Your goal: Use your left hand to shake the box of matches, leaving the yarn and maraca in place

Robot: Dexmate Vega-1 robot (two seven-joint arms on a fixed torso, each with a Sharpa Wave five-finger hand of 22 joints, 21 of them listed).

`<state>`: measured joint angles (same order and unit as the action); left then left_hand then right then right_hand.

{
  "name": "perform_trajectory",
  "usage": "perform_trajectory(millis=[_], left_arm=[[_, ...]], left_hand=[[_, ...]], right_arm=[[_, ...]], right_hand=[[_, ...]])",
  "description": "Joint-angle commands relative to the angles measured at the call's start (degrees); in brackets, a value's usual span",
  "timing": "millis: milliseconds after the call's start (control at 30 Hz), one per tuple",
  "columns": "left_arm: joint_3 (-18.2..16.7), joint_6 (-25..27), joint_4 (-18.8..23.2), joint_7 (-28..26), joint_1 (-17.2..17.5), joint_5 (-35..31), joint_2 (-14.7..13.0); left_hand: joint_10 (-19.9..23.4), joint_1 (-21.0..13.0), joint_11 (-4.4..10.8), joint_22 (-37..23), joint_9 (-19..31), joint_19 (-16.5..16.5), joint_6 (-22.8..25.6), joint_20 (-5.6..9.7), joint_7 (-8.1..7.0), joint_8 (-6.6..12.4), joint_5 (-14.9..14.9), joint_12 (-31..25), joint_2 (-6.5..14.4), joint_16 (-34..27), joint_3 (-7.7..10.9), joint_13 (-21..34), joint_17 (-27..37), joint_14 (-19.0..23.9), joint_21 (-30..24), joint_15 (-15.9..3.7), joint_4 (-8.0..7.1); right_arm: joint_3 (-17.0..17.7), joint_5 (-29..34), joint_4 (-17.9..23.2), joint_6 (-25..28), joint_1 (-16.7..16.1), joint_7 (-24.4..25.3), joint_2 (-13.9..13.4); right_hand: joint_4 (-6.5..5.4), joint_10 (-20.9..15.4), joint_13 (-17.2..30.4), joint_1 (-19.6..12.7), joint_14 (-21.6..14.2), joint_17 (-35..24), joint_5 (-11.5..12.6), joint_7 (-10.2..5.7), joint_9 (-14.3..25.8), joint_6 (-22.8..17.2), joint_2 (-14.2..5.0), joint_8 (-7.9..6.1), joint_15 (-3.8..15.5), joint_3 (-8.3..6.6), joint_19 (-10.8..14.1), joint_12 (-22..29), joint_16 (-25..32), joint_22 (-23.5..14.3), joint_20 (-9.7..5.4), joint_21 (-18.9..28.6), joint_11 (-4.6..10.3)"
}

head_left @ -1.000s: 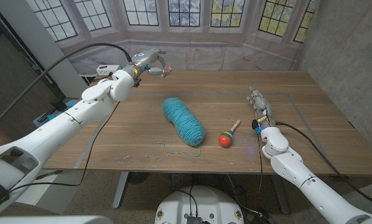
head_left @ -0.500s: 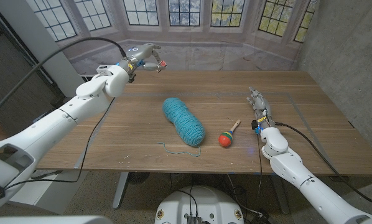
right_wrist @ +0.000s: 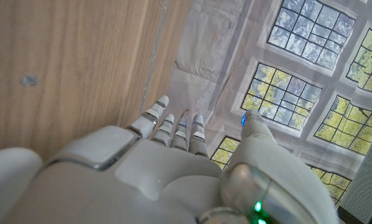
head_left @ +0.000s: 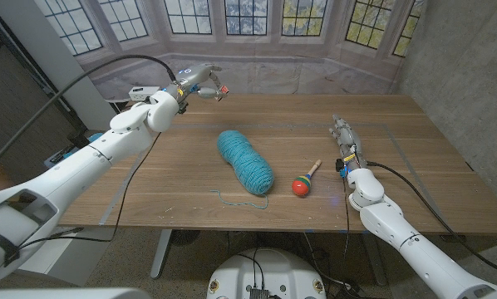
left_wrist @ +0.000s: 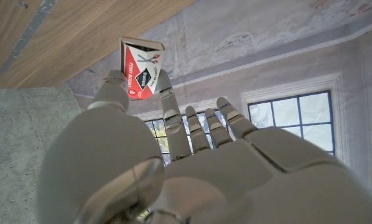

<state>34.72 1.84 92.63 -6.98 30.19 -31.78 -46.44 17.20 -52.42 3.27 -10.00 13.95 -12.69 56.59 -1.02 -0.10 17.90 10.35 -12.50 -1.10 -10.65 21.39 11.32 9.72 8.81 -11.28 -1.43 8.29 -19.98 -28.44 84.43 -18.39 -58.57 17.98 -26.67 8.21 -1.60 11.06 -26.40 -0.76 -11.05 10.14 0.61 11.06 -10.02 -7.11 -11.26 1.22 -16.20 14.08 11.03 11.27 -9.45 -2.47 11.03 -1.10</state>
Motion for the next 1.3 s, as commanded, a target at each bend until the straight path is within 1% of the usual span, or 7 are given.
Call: perform_trajectory(millis=[33,333,867,1300], left_arm=[[2.99,-2.57,-3.37,0.46,-1.00,1.68,3.40],[4.75,-4.33,-3.69,1.41,-1.45,1.73,4.71],[8.06,-7.54,-6.21,3.69,-2.01,2.74,7.96],[8.65,-8.36,-6.24,5.42,-0.89,4.68,8.66]], left_hand=[[0.26,-2.24,0.16,-0.32,0.21,-0.01,0.19,-0.12,-0.18,-0.16,0.33,0.03,2.64,0.23,-0.09,0.30,0.21,0.32,-0.26,0.10,0.26],[0.21,-2.05,0.05,-0.33,0.23,0.03,0.10,-0.21,-0.03,-0.28,0.33,0.06,2.71,0.24,-0.14,0.31,0.22,0.27,-0.26,0.13,0.18],[0.21,-1.80,-0.01,-0.33,0.30,0.16,0.21,-0.19,0.14,-0.35,0.36,0.08,2.82,0.24,-0.21,0.32,0.23,0.23,-0.24,0.17,0.13],[0.23,-1.63,-0.18,-0.34,0.38,0.33,0.05,-0.28,0.22,-0.47,0.39,0.08,2.88,0.22,-0.25,0.32,0.23,0.26,-0.20,0.23,0.11]], right_arm=[[0.09,-0.30,-0.32,-0.08,0.62,-0.24,0.30],[0.34,-0.43,-0.68,-0.71,0.69,-0.18,0.50],[1.20,-0.51,-0.06,-1.17,-0.49,0.80,0.26],[1.54,-0.58,0.48,-0.69,-1.08,1.09,-0.19]], right_hand=[[0.06,0.23,0.15,-0.46,-0.21,-0.24,0.01,0.15,0.09,-0.50,-0.07,-0.06,-0.50,0.11,0.37,0.33,0.53,-0.24,-0.28,-0.10,-0.43],[0.07,0.22,0.15,-0.49,-0.21,-0.23,0.02,0.14,0.09,-0.50,-0.09,-0.05,-0.50,0.12,0.38,0.33,0.53,-0.24,-0.30,-0.10,-0.53],[0.06,0.21,0.15,-0.54,-0.19,-0.24,0.02,0.20,0.09,-0.48,-0.14,-0.03,-0.57,0.14,0.36,0.33,0.52,-0.24,-0.25,-0.11,-0.56],[0.08,0.17,0.16,-0.60,-0.18,-0.23,0.03,0.14,0.09,-0.51,-0.17,-0.04,-0.59,0.15,0.32,0.35,0.51,-0.24,-0.23,-0.13,-0.47]])
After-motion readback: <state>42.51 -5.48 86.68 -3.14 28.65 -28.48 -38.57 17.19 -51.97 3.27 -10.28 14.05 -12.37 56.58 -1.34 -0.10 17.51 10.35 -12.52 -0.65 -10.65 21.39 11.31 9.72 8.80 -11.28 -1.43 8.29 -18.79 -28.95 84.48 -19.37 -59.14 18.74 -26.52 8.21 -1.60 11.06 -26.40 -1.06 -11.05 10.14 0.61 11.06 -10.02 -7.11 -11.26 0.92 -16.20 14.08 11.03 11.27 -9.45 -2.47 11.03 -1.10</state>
